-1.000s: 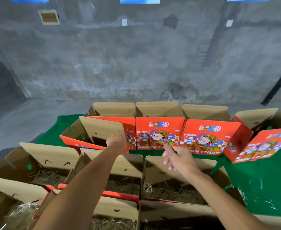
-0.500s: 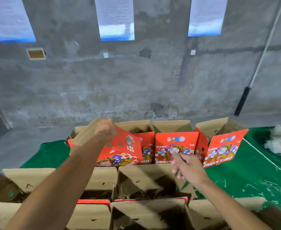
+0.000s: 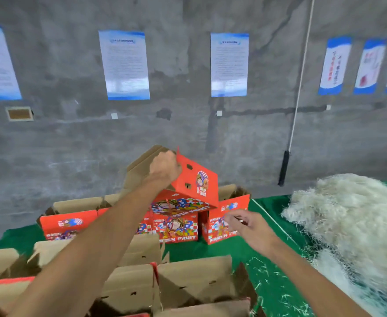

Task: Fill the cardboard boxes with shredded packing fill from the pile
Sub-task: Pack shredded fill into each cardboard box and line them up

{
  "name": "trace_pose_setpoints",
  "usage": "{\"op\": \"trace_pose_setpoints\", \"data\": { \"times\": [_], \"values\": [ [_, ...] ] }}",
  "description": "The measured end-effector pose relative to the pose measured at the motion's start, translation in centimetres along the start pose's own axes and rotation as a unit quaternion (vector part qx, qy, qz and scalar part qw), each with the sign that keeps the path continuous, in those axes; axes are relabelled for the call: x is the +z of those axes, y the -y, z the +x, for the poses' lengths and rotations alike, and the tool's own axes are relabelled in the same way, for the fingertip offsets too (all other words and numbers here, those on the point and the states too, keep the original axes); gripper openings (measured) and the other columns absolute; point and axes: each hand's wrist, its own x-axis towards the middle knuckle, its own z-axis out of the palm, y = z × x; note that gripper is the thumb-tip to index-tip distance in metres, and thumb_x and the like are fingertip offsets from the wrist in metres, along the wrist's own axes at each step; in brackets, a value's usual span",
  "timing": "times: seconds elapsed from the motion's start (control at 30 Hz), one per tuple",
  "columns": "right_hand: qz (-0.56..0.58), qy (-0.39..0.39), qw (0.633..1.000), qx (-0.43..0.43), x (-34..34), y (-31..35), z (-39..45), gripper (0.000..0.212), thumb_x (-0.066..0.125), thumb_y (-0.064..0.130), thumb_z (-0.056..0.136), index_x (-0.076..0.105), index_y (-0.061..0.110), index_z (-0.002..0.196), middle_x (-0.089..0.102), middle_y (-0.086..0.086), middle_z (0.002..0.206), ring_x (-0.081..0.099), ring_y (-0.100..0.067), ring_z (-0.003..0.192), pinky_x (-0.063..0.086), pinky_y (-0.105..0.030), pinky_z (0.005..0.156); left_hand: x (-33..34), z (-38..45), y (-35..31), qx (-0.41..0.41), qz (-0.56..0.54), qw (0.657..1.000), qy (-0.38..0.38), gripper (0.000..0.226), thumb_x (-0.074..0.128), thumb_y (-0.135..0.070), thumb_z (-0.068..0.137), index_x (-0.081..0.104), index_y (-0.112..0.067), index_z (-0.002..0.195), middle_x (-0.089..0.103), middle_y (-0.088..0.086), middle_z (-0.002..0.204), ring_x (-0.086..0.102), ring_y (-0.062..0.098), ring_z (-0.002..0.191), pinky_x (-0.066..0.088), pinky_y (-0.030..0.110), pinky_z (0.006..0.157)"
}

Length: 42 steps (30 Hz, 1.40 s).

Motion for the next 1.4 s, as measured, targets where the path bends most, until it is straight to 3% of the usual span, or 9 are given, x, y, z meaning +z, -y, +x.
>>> {"op": "trace_pose_setpoints", "data": {
  "times": [0.1,0.3,0.5,0.6,0.77,0.93,1.1,1.23,1.4],
  "values": [
    [0.003,-0.004,1.000,-0.020,-7.2,-1.3,-3.6,0.025,0.068,0.034,0.095,0.069,0.031,0.120,0.069,0.016,0.111,0.066,0.000,0.095,0.047,-0.006,0.073,1.4,-3.2,-10.2,0.031,0.007,0.999,0.003,0.023,0.056,-0.020,0.088,0.068,-0.001,0.096,0.071,0.021,0.100,0.068,0.040,0.096,0.056,0.044,0.078],
    [-0.034,-0.063,0.997,0.003,-19.6,-6.5,-8.8,0.030,0.063,0.041,0.097,0.056,0.042,0.126,0.063,0.012,0.116,0.060,0.008,0.071,0.044,-0.009,0.060,7.4,-8.4,-26.5,0.073,-0.006,0.997,0.033,0.027,0.058,-0.024,0.090,0.069,0.000,0.093,0.070,0.024,0.099,0.068,0.041,0.096,0.057,0.045,0.081],
    [-0.017,-0.109,0.990,0.086,-26.9,-15.0,-11.1,0.036,0.058,0.027,0.100,0.043,0.022,0.133,0.063,0.008,0.103,0.069,-0.011,0.079,0.061,-0.032,0.067,16.7,-12.6,-35.6,0.168,0.059,0.981,0.079,0.029,0.054,-0.031,0.094,0.066,-0.005,0.088,0.069,0.020,0.096,0.066,0.040,0.093,0.050,0.041,0.075],
    [0.028,-0.074,0.982,0.171,-27.5,-20.0,-11.5,0.040,0.053,0.032,0.103,0.030,0.017,0.131,0.063,-0.004,0.103,0.069,-0.006,0.069,0.059,-0.028,0.060,21.8,-14.5,-38.4,0.229,0.083,0.961,0.129,0.027,0.050,-0.029,0.093,0.057,-0.010,0.074,0.067,0.019,0.094,0.065,0.040,0.089,0.045,0.038,0.067],
    [0.098,0.005,0.959,0.266,-25.4,-28.4,-10.4,0.040,0.045,0.028,0.106,0.022,0.014,0.136,0.064,-0.022,0.111,0.072,-0.034,0.088,0.061,-0.048,0.075,29.1,-16.0,-40.1,0.253,0.102,0.939,0.209,0.038,0.050,-0.030,0.092,0.038,-0.010,0.062,0.058,0.011,0.073,0.061,0.035,0.071,0.039,0.033,0.057],
    [0.172,0.014,0.930,0.325,-24.4,-33.8,-9.6,0.046,0.053,0.032,0.103,0.036,0.010,0.140,0.070,-0.013,0.106,0.072,-0.020,0.078,0.056,-0.029,0.057,34.0,-16.7,-39.5,0.181,0.056,0.937,0.294,0.031,0.052,-0.022,0.093,0.043,-0.010,0.065,0.053,0.007,0.067,0.061,0.033,0.071,0.041,0.033,0.055],
    [0.127,0.018,0.945,0.302,-24.9,-37.4,-8.7,0.042,0.041,0.051,0.103,0.057,0.020,0.126,0.063,-0.004,0.129,0.062,-0.018,0.113,0.049,-0.043,0.100,39.3,-18.7,-40.7,0.108,0.035,0.928,0.354,0.009,0.056,-0.016,0.090,0.058,-0.008,0.093,0.066,0.016,0.102,0.065,0.036,0.095,0.051,0.039,0.072],
    [0.156,0.027,0.941,0.298,-26.5,-39.1,-6.8,0.035,0.038,0.042,0.107,0.059,0.025,0.129,0.065,-0.001,0.123,0.061,-0.008,0.104,0.051,-0.033,0.094,43.1,-20.0,-42.3,0.055,0.021,0.927,0.371,0.027,0.058,-0.014,0.088,0.046,-0.012,0.063,0.063,0.010,0.077,0.066,0.030,0.079,0.053,0.038,0.065],
    [0.212,0.037,0.931,0.294,-27.8,-40.2,-4.7,0.051,0.032,0.065,0.100,0.070,0.034,0.113,0.076,0.006,0.106,0.070,-0.016,0.103,0.055,-0.033,0.086,46.5,-18.8,-42.5,-0.082,-0.080,0.935,0.337,0.036,0.050,-0.041,0.097,0.061,-0.014,0.078,0.067,0.001,0.069,0.068,0.017,0.060,0.053,0.026,0.053]
  ]
}}
